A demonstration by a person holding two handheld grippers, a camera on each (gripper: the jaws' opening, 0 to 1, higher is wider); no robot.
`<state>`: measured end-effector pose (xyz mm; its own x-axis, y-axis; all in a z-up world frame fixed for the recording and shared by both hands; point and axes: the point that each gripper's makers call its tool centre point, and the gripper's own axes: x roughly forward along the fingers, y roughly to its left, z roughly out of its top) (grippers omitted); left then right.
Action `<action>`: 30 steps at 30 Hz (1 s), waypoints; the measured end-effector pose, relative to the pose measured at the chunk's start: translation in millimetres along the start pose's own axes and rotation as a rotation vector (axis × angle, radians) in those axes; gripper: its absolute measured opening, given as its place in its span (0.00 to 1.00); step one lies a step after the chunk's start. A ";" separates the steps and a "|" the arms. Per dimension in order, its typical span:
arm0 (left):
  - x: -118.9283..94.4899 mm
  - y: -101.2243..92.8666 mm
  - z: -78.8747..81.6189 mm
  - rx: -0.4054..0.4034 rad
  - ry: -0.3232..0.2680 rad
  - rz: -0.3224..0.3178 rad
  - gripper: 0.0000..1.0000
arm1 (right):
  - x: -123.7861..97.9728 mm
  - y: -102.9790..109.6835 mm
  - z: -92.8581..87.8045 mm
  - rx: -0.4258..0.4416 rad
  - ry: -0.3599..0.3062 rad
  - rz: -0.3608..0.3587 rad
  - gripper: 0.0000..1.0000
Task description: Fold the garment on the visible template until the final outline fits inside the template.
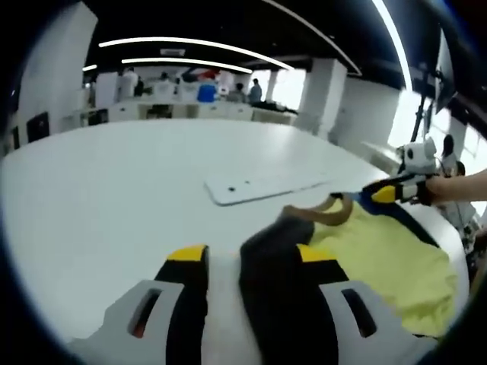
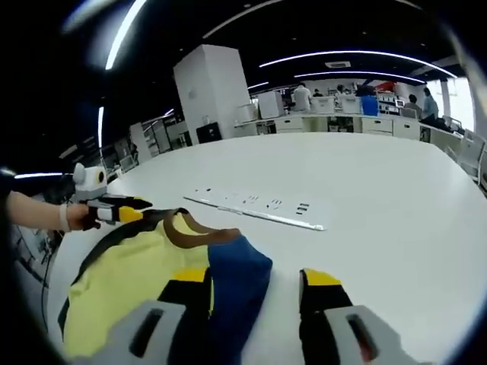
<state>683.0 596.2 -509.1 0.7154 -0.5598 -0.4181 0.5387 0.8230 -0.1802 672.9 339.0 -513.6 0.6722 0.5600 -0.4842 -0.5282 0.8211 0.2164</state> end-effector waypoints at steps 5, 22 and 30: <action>-2.3 -8.7 2.2 0.042 -0.001 -0.037 0.62 | -2.1 5.4 -0.7 0.004 -0.005 0.020 0.59; -29.2 -35.4 4.2 0.091 0.034 -0.148 0.80 | -27.6 20.6 0.7 0.031 -0.018 0.042 0.81; -54.3 -48.0 4.1 0.114 0.027 -0.174 0.79 | -56.7 35.3 -8.4 0.048 -0.029 0.051 0.78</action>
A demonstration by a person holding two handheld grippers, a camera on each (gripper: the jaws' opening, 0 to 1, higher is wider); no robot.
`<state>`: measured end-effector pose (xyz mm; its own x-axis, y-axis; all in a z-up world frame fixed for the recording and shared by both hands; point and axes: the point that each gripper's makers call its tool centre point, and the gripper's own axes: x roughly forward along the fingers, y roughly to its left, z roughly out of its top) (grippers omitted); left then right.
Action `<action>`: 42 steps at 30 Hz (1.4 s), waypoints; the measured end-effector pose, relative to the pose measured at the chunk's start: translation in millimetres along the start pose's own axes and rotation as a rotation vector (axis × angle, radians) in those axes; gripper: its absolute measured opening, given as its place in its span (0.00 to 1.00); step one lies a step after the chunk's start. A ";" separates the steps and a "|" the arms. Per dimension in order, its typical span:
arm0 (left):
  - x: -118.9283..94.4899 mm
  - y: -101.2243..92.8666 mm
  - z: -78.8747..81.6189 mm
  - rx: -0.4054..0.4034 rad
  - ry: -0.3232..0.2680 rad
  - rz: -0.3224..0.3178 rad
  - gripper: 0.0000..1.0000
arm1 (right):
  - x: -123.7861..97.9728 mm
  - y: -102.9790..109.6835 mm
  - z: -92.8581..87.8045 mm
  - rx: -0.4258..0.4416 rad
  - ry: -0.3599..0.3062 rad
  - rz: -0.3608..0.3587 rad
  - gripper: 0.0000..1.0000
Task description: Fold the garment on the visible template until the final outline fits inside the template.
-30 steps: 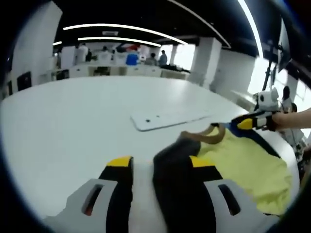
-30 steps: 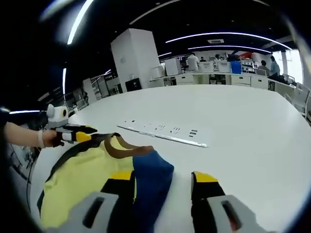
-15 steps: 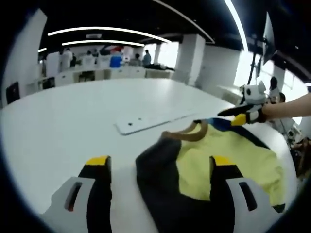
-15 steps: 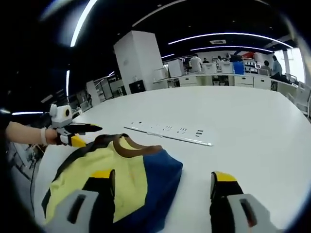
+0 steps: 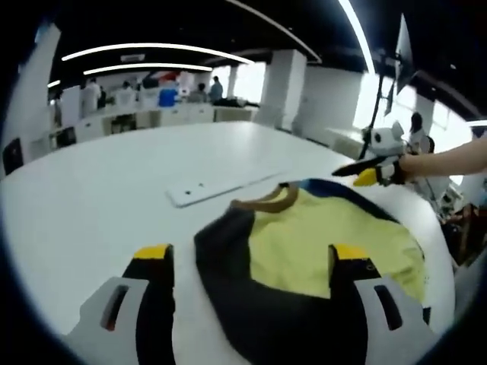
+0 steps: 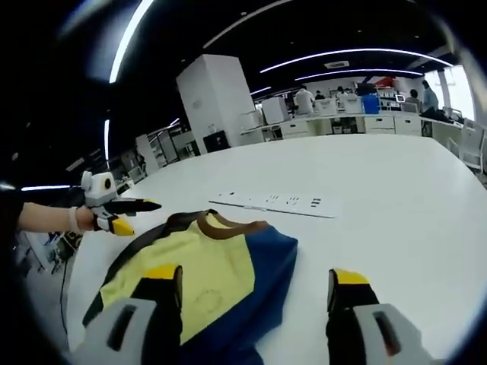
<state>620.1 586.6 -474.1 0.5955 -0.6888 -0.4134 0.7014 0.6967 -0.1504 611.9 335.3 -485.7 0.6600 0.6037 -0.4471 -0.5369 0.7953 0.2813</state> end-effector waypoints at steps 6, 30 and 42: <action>-18.7 -14.9 -0.9 0.018 -0.003 -0.023 0.78 | -21.6 12.3 -10.0 0.007 0.002 0.001 0.75; -91.9 -64.9 -8.9 -0.006 -0.054 -0.033 0.76 | -101.8 74.7 -60.1 0.068 0.007 -0.003 0.71; -120.2 -85.4 -28.9 -0.043 -0.056 -0.033 0.75 | -122.6 110.3 -87.6 0.096 0.022 0.016 0.68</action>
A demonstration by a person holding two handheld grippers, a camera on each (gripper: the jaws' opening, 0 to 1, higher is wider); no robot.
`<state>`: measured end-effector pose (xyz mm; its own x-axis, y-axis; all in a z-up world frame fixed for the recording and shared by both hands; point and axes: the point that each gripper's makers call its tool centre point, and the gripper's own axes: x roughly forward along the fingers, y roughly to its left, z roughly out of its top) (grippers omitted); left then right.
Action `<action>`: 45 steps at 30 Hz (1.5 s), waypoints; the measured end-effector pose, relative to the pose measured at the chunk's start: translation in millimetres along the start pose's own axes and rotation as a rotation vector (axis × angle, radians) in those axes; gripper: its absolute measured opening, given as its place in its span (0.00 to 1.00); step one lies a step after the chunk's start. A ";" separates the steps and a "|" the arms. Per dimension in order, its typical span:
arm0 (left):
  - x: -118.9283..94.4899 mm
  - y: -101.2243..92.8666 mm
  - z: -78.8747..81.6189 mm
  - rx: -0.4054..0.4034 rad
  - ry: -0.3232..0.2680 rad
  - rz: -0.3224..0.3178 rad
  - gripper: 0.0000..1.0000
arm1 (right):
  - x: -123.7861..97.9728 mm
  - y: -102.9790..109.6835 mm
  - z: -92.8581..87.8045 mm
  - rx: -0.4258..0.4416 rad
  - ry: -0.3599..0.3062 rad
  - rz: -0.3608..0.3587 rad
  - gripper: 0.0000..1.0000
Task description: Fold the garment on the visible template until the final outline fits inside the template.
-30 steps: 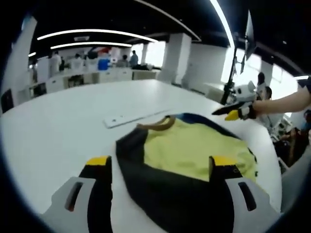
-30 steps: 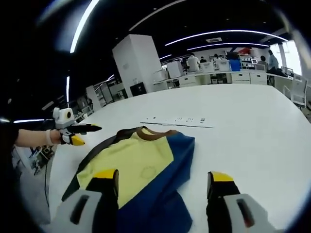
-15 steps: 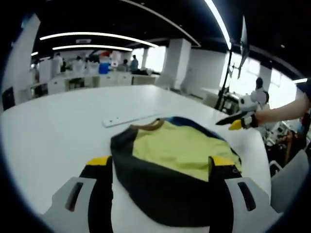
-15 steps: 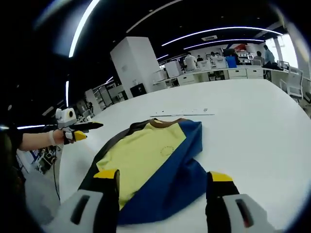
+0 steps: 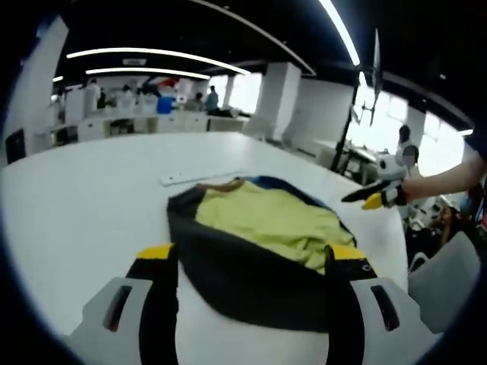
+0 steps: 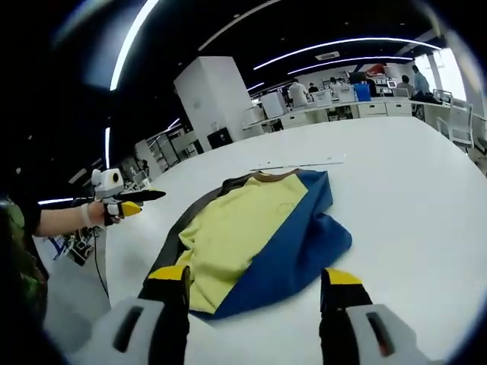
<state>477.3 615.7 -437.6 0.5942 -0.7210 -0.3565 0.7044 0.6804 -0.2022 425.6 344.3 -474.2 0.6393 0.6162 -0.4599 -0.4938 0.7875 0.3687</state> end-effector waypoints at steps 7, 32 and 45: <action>-10.4 -10.0 -7.5 -0.039 -0.026 0.007 0.75 | -4.6 19.8 -21.8 0.041 0.011 0.024 0.66; -13.7 -19.4 -9.2 -0.082 -0.054 0.003 0.72 | 9.8 37.0 -75.1 0.160 0.091 0.057 0.23; -16.4 -18.7 -2.2 -0.091 -0.081 0.003 0.72 | 23.0 42.8 -75.5 0.216 0.066 0.053 0.11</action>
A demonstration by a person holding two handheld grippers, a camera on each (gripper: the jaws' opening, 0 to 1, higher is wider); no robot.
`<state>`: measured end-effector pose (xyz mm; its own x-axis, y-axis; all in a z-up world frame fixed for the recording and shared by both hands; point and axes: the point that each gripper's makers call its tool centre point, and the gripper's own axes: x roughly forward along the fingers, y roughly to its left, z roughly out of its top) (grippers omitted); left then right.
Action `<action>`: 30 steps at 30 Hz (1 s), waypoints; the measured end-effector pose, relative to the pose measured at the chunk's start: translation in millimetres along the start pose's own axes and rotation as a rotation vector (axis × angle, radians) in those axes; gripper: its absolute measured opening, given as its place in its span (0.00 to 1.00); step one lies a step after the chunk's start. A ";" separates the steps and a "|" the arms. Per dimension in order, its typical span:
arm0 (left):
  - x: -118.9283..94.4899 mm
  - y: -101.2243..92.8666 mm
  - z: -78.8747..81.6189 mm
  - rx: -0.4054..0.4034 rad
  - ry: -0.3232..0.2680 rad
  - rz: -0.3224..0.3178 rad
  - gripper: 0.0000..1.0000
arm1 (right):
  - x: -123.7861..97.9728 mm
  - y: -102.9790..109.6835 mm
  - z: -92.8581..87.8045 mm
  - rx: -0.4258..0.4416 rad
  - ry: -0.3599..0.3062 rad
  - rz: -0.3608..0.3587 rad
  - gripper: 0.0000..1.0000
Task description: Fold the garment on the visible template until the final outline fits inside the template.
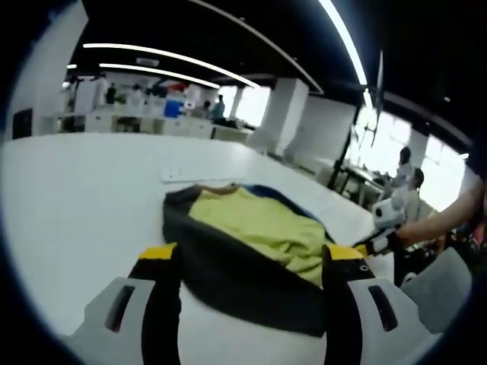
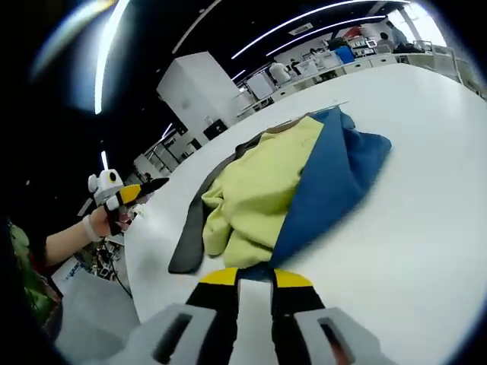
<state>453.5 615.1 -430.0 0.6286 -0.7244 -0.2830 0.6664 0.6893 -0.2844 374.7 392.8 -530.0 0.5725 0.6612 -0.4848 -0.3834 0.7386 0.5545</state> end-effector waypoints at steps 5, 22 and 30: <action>-0.7 0.8 0.5 -0.003 -0.002 0.001 0.72 | 3.9 -4.4 0.3 0.015 -0.006 -0.016 0.02; -3.1 3.7 -2.2 -0.009 0.002 0.010 0.71 | -2.4 -4.8 8.0 0.073 -0.016 -0.015 0.00; -2.8 3.3 -1.5 -0.008 0.001 0.011 0.71 | -18.7 -2.9 21.0 0.073 -0.037 -0.005 0.00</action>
<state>453.3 619.4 -431.5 0.6356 -0.7167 -0.2871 0.6559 0.6974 -0.2887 380.3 375.5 -508.4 0.6011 0.6514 -0.4631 -0.3272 0.7292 0.6010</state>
